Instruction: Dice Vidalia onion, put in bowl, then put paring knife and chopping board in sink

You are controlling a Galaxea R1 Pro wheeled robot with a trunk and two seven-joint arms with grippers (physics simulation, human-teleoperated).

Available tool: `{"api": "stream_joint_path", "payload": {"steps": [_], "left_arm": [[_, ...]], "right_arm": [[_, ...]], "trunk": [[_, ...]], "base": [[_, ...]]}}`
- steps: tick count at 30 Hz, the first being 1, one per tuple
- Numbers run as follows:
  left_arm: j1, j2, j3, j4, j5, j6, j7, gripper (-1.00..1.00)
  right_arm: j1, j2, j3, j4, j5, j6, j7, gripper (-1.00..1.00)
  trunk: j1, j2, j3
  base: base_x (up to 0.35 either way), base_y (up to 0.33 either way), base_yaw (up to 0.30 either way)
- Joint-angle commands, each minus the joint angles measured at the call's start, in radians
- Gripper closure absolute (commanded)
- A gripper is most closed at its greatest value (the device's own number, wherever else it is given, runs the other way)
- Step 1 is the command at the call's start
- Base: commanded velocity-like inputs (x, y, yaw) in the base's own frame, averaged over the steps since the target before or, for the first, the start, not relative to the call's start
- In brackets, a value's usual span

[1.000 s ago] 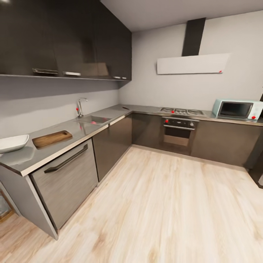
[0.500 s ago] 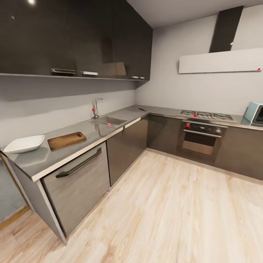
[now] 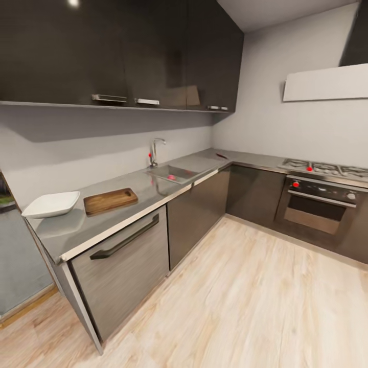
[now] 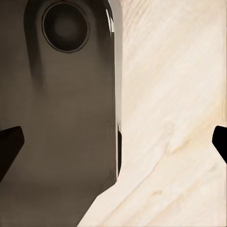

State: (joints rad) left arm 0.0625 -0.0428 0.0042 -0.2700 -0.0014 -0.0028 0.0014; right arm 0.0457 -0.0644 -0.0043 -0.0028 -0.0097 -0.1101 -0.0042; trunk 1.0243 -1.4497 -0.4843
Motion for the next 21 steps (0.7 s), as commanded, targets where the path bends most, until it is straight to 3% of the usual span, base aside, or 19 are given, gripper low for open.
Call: {"api": "stream_joint_path", "payload": {"steps": [1, 21], "left_arm": [[0.000, 0.000, 0.000, -0.002, 0.000, 0.000, 0.000, -1.00], [0.000, 0.000, 0.000, -0.002, 0.000, 0.000, 0.000, -1.00]], "right_arm": [[0.000, 0.000, 0.000, 0.000, -0.001, -0.003, 0.000, -1.00], [0.000, 0.000, 0.000, 0.000, -0.001, -0.003, 0.000, -1.00]], "trunk": [[0.001, 0.000, -0.001], [0.001, 0.000, -0.001]], "base": [[0.341, -0.063, 0.240], [0.341, -0.089, 0.199]]}}
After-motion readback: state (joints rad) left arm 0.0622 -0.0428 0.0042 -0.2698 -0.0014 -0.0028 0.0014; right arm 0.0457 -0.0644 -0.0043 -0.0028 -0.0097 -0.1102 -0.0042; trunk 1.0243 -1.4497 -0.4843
